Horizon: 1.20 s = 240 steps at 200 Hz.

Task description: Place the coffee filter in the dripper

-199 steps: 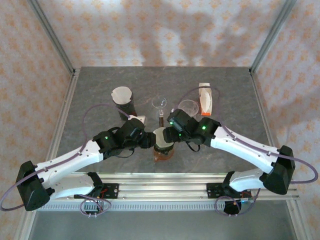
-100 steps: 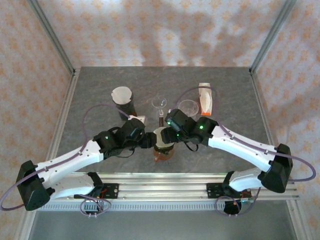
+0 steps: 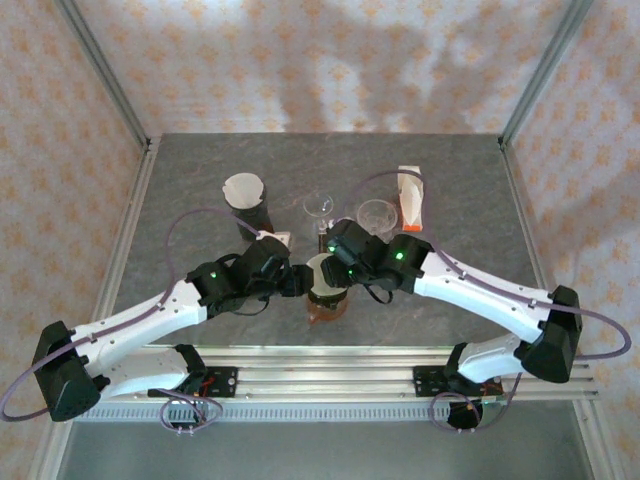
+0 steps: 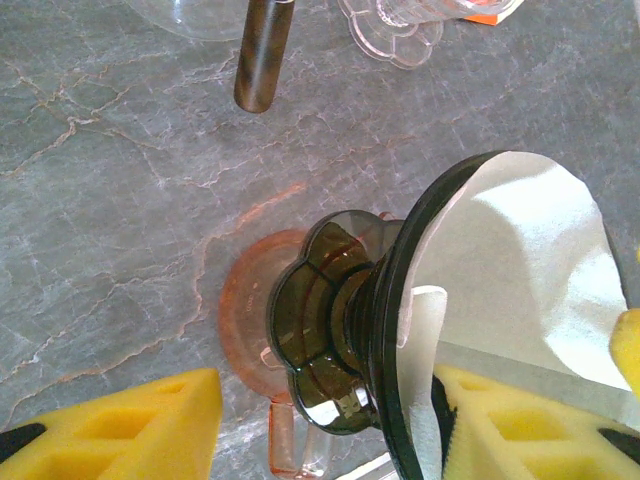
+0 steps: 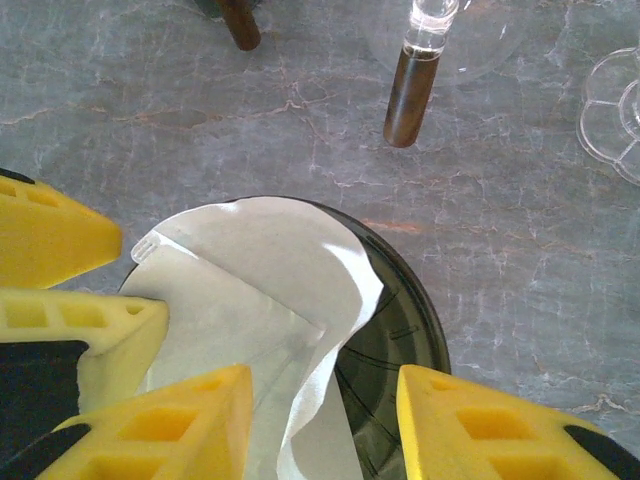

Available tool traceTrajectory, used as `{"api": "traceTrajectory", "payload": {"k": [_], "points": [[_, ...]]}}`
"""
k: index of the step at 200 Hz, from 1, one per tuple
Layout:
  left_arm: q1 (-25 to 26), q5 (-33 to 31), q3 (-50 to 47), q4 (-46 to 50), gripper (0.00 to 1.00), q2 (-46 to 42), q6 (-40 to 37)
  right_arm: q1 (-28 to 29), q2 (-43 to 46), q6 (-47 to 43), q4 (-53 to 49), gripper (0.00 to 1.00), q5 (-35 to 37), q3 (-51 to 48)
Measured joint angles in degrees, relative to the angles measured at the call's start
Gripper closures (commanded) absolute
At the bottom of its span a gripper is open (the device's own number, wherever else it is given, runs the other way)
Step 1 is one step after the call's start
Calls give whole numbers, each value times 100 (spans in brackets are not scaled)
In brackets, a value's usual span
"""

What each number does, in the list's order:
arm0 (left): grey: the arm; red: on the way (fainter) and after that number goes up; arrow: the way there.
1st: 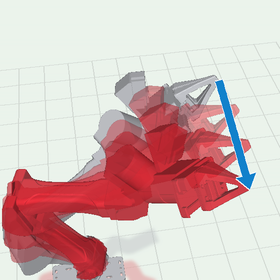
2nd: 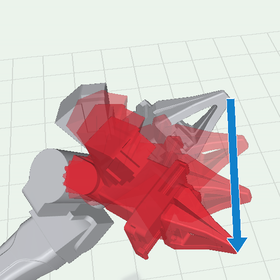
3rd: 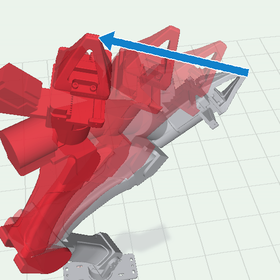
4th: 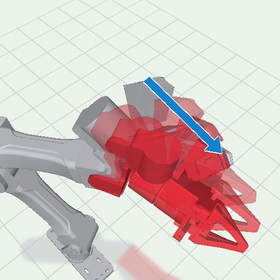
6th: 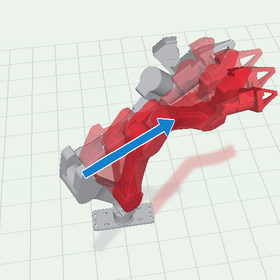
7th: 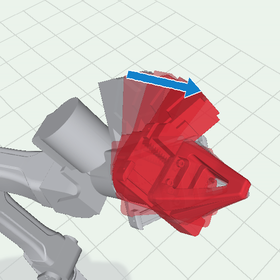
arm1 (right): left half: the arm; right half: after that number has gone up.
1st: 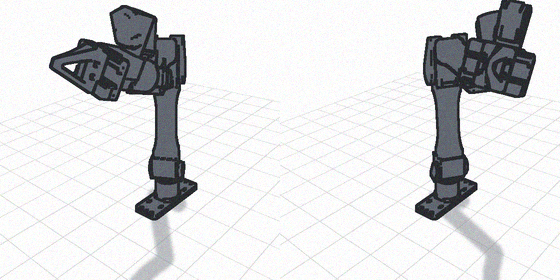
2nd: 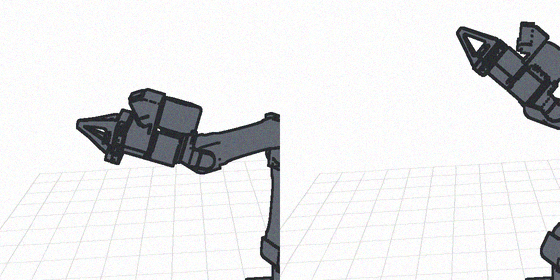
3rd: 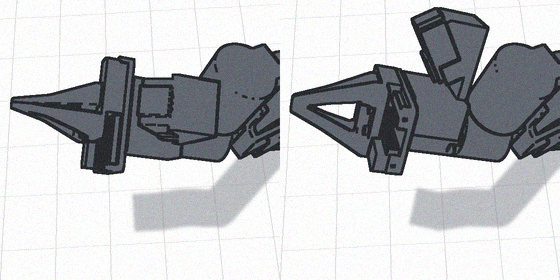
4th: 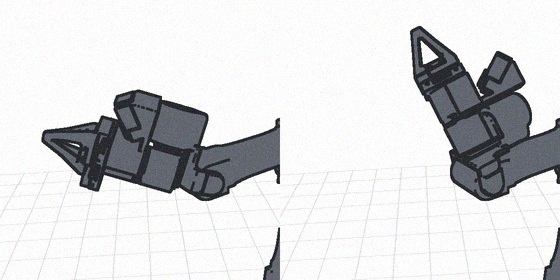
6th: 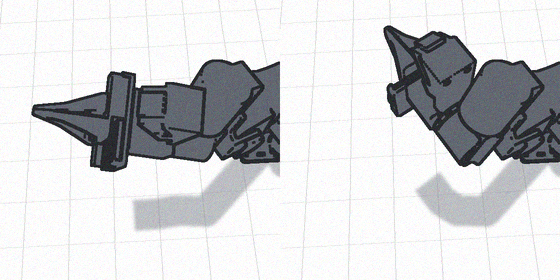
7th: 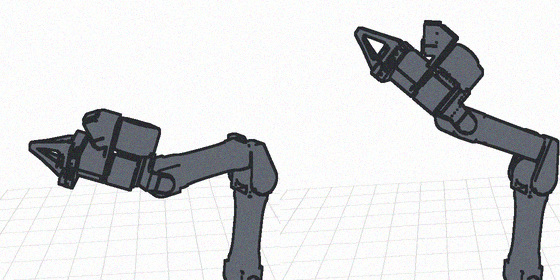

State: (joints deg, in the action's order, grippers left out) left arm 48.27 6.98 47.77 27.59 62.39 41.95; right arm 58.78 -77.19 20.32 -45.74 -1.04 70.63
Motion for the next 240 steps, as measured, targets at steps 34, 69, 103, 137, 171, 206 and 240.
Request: {"api": "traceTrajectory", "payload": {"k": [34, 69, 103, 137, 171, 206, 240], "points": [[0, 0, 0, 0, 44, 0, 0, 44, -190, -33, -48, 69, 2, 70], [0, 0, 0, 0, 45, 0, 0, 61, -282, -46, -188, 90, 133, 98], [0, 2, 0, 0, 48, 0, 2, 83, -284, -48, -295, 100, 369, 227], [-4, 7, -17, -7, 50, 0, 4, 83, -284, -68, -376, 100, 573, 256], [-70, 28, -37, -7, 51, 0, 7, 83, -302, -66, -452, 97, 713, 256], [-81, 50, -46, -7, 48, 0, 11, 83, -304, -35, -487, 57, 802, 256], [-81, 68, -59, -22, 43, 0, 22, 85, -304, 0, -492, 47, 903, 256]]}}
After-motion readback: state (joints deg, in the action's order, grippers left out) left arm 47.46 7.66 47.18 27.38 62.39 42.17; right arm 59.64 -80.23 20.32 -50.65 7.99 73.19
